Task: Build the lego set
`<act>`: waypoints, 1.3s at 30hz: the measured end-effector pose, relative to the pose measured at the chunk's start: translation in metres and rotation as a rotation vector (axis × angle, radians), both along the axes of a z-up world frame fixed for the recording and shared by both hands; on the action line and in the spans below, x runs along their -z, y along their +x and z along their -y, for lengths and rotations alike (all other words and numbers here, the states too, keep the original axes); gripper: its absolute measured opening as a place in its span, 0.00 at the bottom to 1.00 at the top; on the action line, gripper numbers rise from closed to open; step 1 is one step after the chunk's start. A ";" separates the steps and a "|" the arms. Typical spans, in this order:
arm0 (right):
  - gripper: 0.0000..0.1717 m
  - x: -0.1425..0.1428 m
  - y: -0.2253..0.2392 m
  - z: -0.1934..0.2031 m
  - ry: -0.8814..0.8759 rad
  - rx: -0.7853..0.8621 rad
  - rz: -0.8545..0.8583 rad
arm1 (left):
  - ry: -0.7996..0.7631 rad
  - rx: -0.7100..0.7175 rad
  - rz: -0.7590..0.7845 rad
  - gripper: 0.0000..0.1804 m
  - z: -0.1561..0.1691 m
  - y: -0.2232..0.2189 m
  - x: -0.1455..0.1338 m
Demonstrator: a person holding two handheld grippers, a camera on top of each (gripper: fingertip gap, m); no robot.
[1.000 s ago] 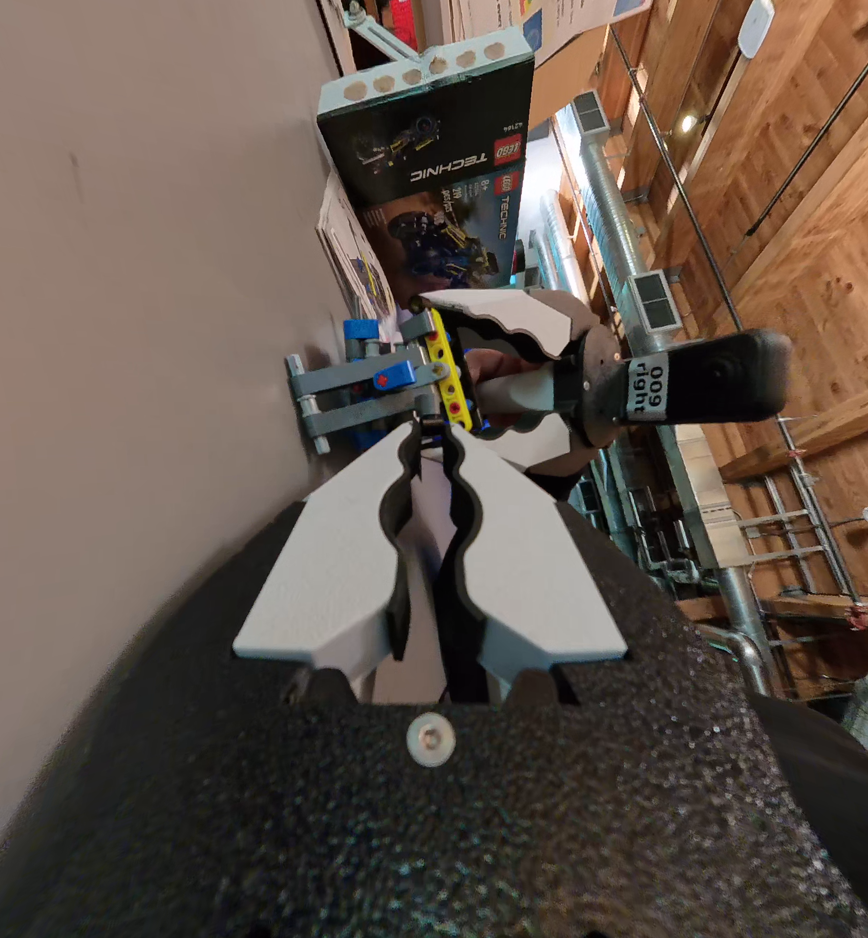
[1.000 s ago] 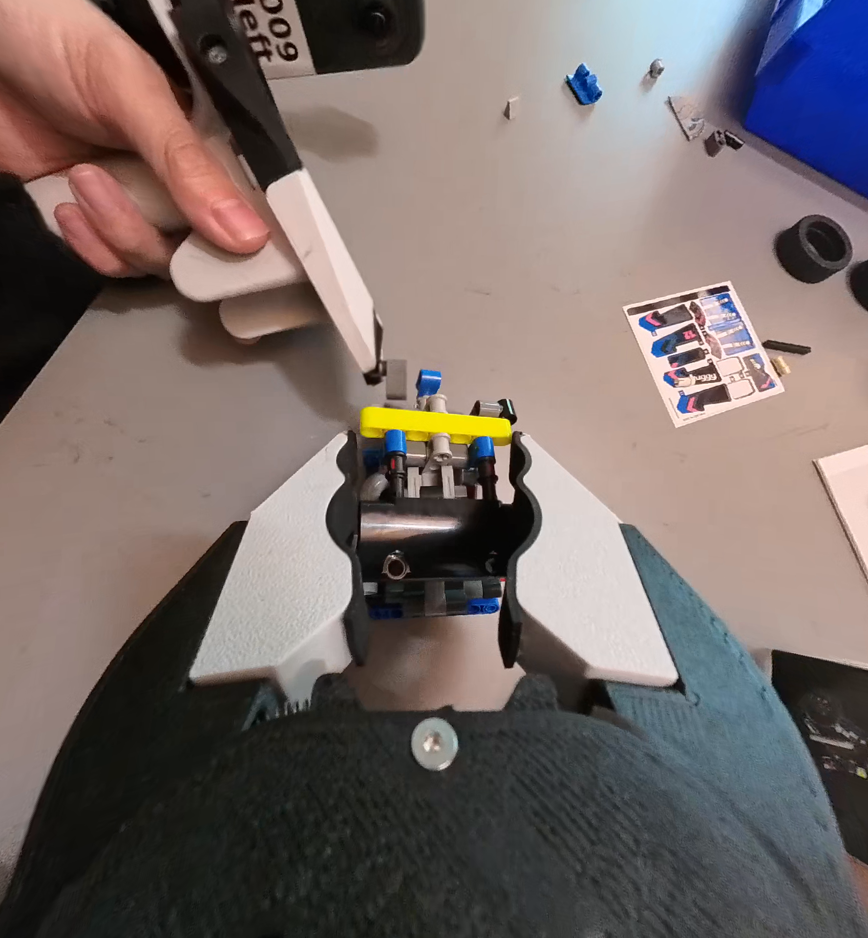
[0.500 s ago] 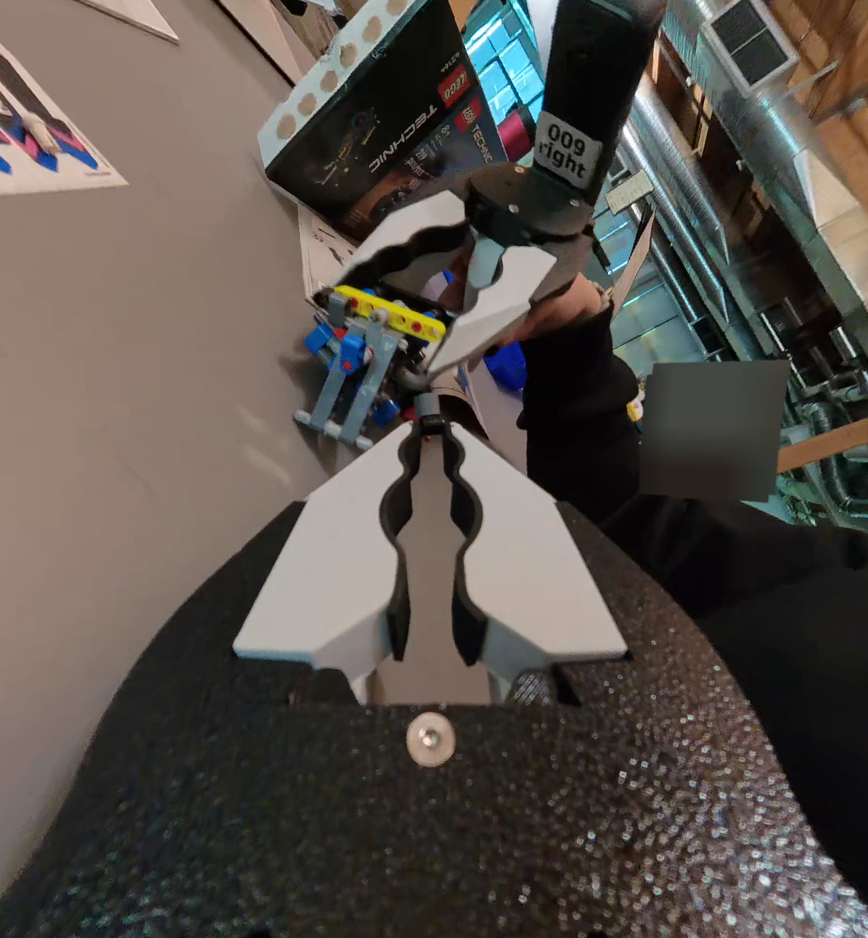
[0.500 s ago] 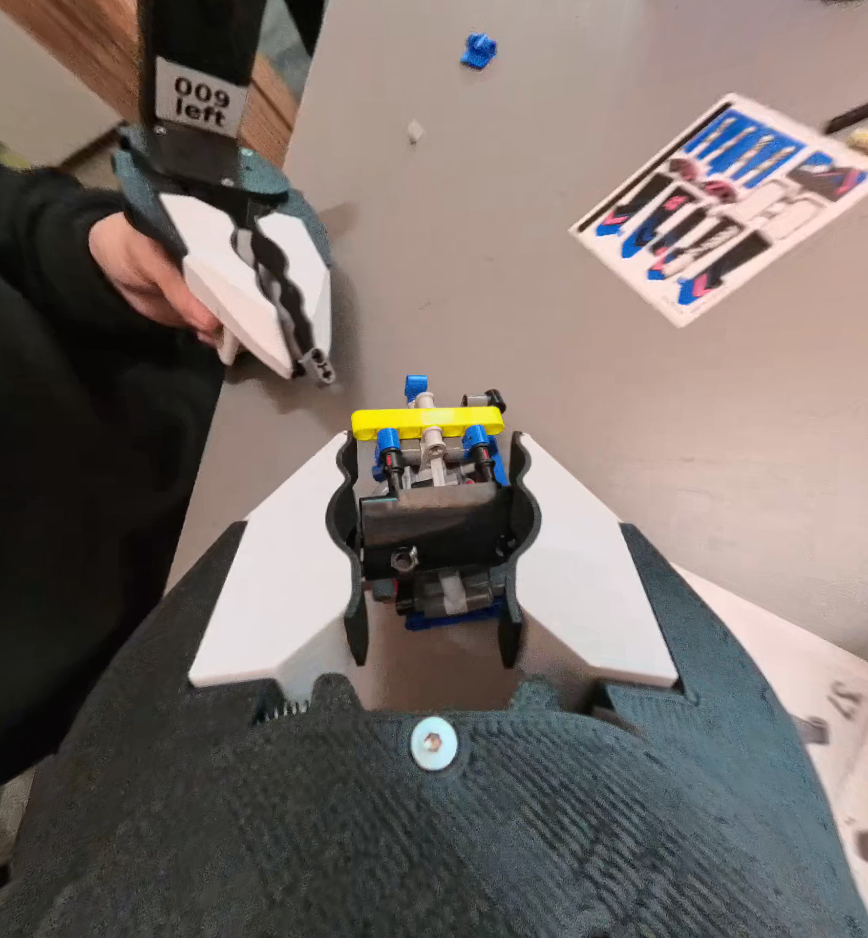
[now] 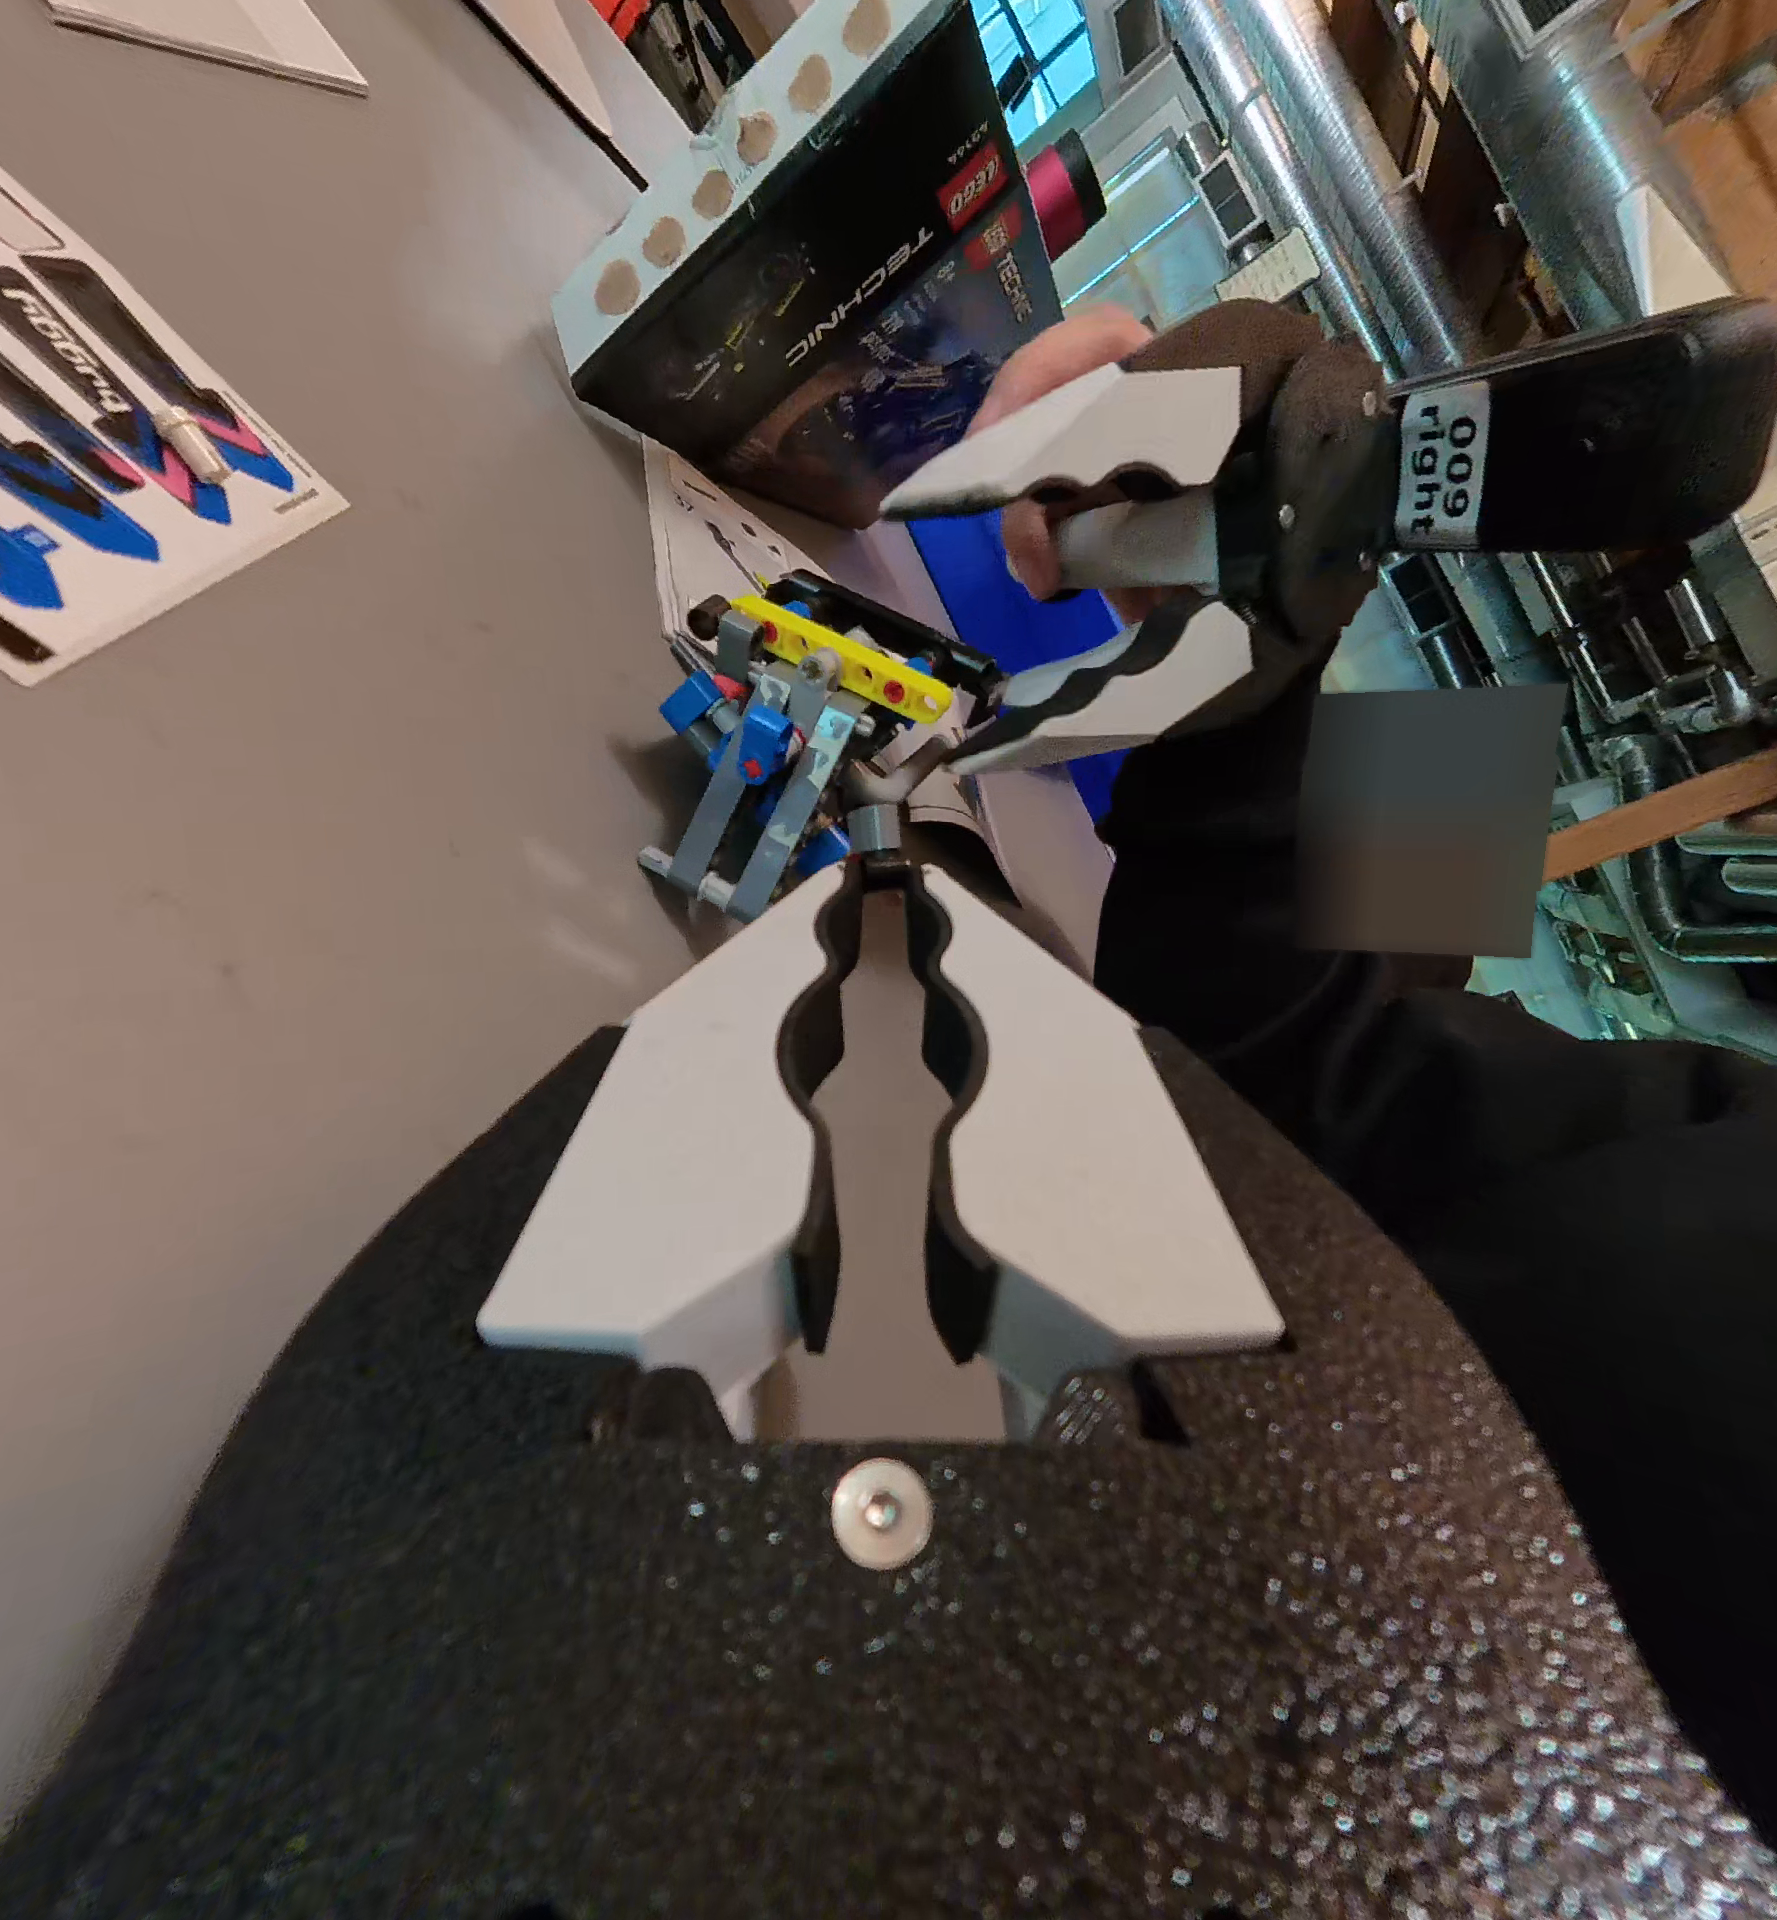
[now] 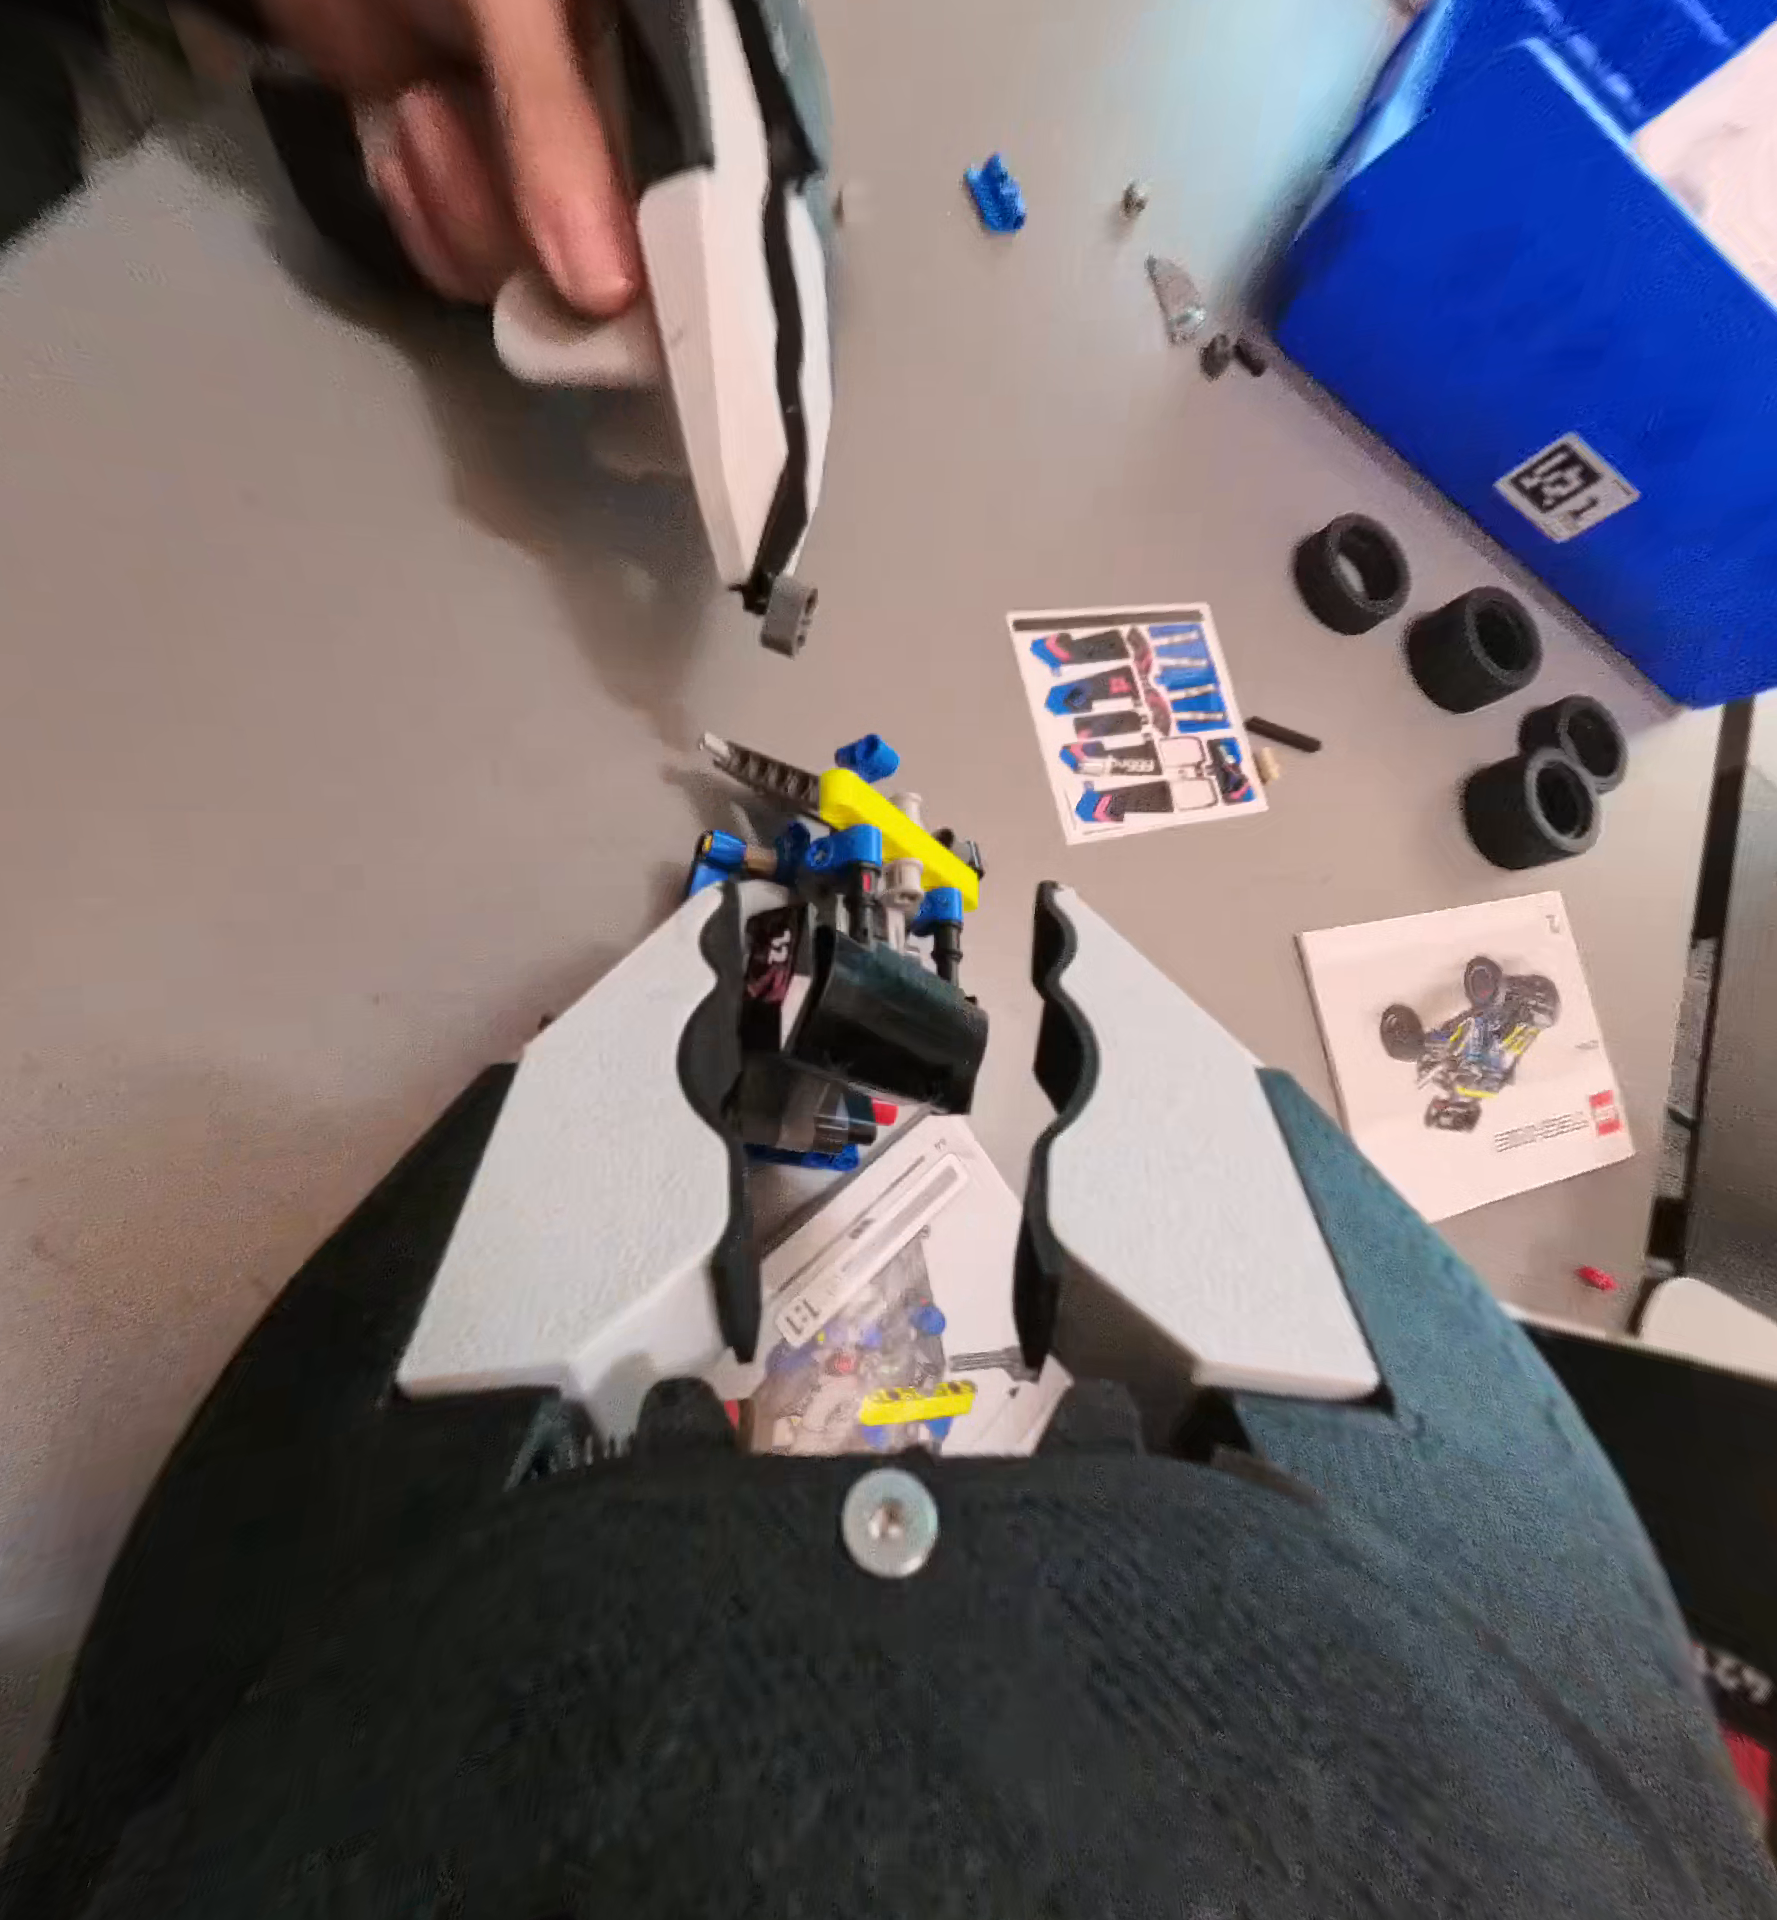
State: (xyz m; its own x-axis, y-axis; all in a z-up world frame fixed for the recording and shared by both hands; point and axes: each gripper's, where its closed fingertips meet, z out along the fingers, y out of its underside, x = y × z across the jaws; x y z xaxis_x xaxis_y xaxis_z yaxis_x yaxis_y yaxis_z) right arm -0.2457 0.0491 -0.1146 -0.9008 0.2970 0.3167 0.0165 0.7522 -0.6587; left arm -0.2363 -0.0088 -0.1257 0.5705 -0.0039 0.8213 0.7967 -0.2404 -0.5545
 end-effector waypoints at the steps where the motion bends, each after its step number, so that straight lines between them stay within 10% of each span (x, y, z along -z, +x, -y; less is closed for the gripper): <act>1: 0.27 0.005 0.000 0.001 0.032 -0.002 0.024 | 0.003 0.009 0.000 0.03 -0.001 0.000 0.000; 3: 0.13 0.011 -0.001 0.006 -0.007 0.016 0.132 | 0.007 0.035 0.012 0.03 -0.002 0.001 0.000; 15: 0.02 0.000 -0.035 0.019 -0.723 0.344 0.899 | 0.108 0.048 0.176 0.03 0.007 -0.020 -0.016; 21: 0.20 -0.021 -0.028 0.018 -0.543 0.182 0.451 | 0.102 0.055 0.105 0.03 0.015 -0.030 -0.018; 30: 0.24 0.009 -0.028 0.001 0.291 0.286 -0.087 | 0.012 0.010 -0.143 0.03 0.016 -0.041 -0.007; 39: 0.12 0.019 -0.033 0.006 0.256 0.306 -0.079 | 0.058 0.051 -0.026 0.03 0.011 -0.032 -0.012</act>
State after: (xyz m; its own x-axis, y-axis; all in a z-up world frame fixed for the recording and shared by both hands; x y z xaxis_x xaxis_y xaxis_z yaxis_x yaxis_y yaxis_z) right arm -0.2787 0.0433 -0.1332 -0.7529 0.4498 0.4804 0.2215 0.8606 -0.4587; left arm -0.2682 -0.0199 -0.1142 0.5896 -0.0806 0.8037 0.7693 -0.2473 -0.5891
